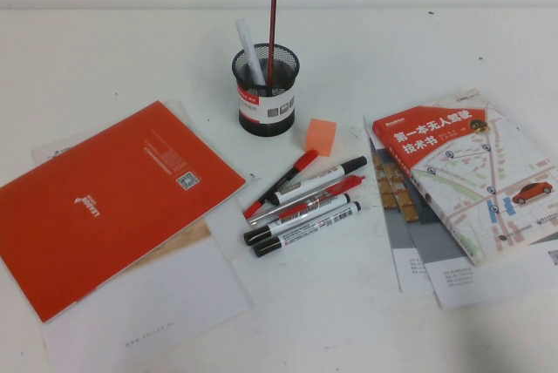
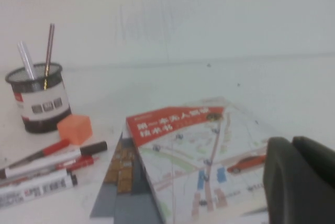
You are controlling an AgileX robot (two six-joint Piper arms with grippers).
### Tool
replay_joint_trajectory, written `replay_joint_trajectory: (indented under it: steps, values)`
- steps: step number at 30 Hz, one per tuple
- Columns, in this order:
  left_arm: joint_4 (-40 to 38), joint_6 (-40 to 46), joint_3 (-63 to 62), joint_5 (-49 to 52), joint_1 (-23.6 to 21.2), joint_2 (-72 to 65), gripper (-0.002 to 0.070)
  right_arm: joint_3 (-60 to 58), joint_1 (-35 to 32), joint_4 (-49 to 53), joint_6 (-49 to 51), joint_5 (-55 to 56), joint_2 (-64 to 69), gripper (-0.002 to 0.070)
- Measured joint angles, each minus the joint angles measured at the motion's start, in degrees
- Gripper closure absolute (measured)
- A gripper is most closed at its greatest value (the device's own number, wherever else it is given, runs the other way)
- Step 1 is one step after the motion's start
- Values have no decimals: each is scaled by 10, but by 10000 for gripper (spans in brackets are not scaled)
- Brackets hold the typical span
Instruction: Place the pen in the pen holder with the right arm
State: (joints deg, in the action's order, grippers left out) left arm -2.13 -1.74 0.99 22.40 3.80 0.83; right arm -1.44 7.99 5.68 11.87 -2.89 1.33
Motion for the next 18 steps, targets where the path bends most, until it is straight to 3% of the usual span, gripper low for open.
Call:
replay_joint_trajectory:
  steps: [7, 18]
  values:
    - [0, 0, 0, 0, 0, 0, 678, 0, -2, -103, -114, -114, -18, 695]
    - [0, 0, 0, 0, 0, 0, 678, -1, -50, -81, -124, -164, -18, 695]
